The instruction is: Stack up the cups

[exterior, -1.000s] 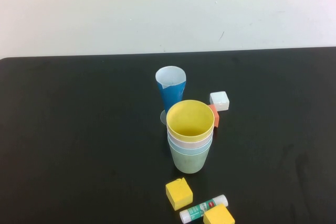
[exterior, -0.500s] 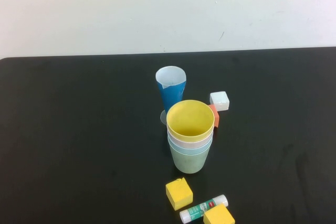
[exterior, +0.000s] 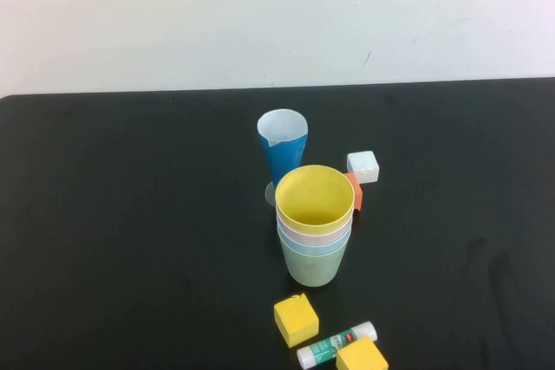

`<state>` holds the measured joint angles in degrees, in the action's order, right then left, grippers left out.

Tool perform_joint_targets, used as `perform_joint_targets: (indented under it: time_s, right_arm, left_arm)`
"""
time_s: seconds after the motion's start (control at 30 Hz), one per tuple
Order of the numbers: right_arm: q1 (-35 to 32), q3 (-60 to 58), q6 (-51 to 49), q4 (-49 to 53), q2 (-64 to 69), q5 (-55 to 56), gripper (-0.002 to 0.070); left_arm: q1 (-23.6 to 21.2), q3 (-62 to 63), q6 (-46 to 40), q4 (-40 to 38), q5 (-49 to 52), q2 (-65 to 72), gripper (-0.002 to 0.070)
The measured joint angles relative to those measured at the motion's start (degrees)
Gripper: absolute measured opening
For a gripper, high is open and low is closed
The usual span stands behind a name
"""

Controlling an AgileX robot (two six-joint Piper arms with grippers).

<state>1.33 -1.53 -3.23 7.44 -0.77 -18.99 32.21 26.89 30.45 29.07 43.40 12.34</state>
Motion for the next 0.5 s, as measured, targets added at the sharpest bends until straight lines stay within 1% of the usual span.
perform_joint_targets:
  time_s: [0.17,0.5]
  right_arm:
    - [0.0,0.0,-2.37,1.47,0.0,-0.16,-0.0002]
    - [0.0,0.0,-2.61,1.47,0.0,-0.26,-0.0002]
  left_arm:
    - [0.0,0.0,0.0,0.0,0.0,0.0,-0.0001]
    - [0.0,0.0,0.0,0.0,0.0,0.0,-0.0001]
